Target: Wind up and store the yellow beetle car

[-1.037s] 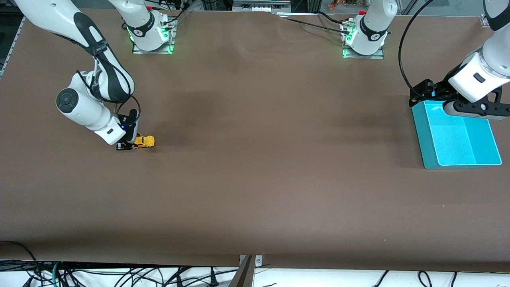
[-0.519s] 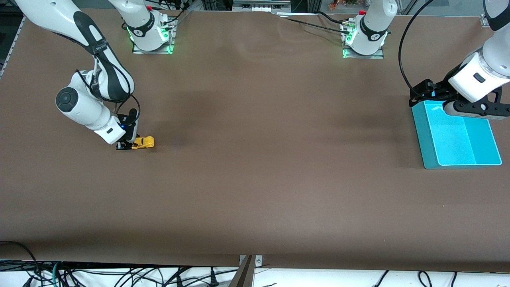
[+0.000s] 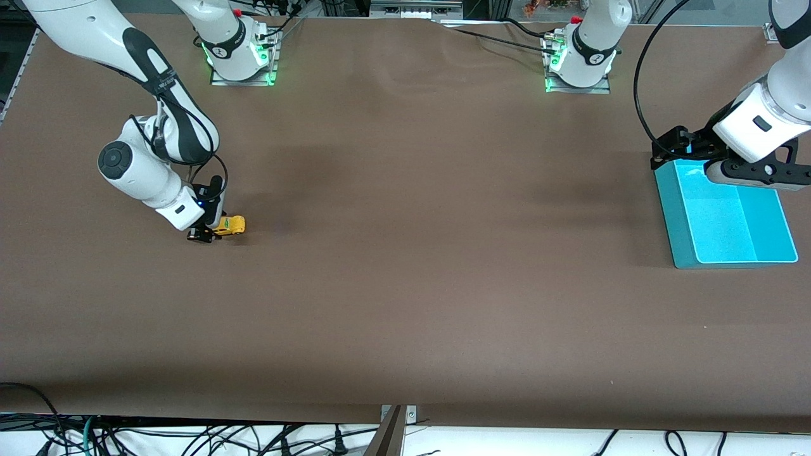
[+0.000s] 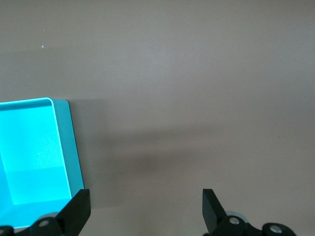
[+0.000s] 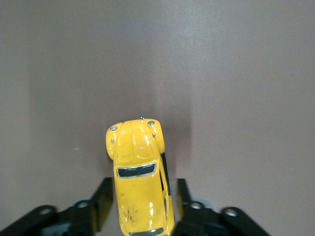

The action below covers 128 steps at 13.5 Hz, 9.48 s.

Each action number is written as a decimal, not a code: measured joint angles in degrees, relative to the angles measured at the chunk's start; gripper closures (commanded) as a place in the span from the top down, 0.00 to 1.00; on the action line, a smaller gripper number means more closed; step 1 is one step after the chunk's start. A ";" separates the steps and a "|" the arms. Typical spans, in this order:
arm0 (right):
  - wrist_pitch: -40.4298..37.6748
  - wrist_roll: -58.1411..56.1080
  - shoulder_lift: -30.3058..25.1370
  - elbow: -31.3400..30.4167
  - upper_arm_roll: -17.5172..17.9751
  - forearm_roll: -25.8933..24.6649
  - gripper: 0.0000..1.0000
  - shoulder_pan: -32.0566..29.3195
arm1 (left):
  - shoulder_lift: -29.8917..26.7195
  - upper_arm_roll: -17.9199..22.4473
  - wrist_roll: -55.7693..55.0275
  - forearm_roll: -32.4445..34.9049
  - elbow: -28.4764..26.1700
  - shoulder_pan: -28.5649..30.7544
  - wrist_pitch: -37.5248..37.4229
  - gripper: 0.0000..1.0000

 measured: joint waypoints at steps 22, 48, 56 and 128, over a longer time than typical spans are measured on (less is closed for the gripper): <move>1.94 -13.87 -0.18 -0.48 -1.74 0.33 0.06 -9.42 | 0.01 0.00 0.00 0.00 0.00 0.00 0.00 1.00; -32.73 17.67 -21.76 15.63 5.35 1.40 1.00 -5.16 | 1.52 -0.13 0.36 0.00 0.00 -0.17 -0.04 1.00; -50.83 68.59 -28.70 21.97 3.11 1.48 1.00 -1.13 | 5.44 0.28 33.94 0.00 -0.14 0.69 -2.45 1.00; -55.44 82.99 -31.35 22.25 -2.94 1.58 1.00 3.44 | 18.67 -10.81 35.51 3.90 18.28 17.49 -11.51 1.00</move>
